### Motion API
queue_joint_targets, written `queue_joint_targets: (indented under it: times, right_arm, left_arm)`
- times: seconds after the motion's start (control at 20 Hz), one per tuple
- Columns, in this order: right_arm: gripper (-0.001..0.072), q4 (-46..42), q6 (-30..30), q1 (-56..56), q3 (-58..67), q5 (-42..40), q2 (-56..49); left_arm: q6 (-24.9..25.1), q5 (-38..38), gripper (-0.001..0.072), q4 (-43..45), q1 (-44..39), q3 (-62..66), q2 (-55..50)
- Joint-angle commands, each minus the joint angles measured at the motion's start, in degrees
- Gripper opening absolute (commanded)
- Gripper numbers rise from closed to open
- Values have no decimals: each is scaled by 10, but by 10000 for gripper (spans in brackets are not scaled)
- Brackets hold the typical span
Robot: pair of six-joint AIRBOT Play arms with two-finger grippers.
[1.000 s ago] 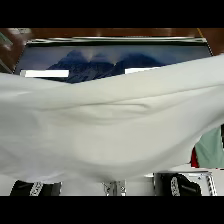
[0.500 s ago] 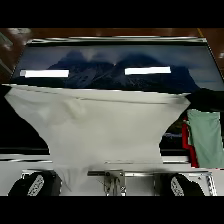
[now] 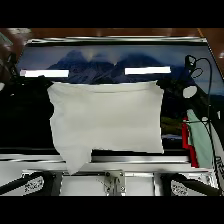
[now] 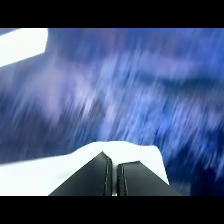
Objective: Fold the shirts.
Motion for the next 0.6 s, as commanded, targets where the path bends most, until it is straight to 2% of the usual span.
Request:
queue_joint_targets:
  times: [0.0, 0.15, 0.3, 0.45, 0.55]
  right_arm:
    - [58, 2, -2, 12, -2, -185, -60]
    - [58, 2, -2, 13, -2, -163, -88]
    - [59, 2, 3, 13, -2, -105, -103]
    - [59, -13, 4, 12, -2, -16, -93]
    - [58, -34, 20, -1, -2, 47, -88]
  left_arm:
    - [21, 190, 33, -18, -48, 1, -78]
    - [22, 233, 33, -23, -83, 1, -120]
    - [21, 211, 33, -23, -94, 1, -159]
    - [38, 110, 33, -2, -87, 1, -158]
    - [41, 5, 33, 71, -77, 1, -153]
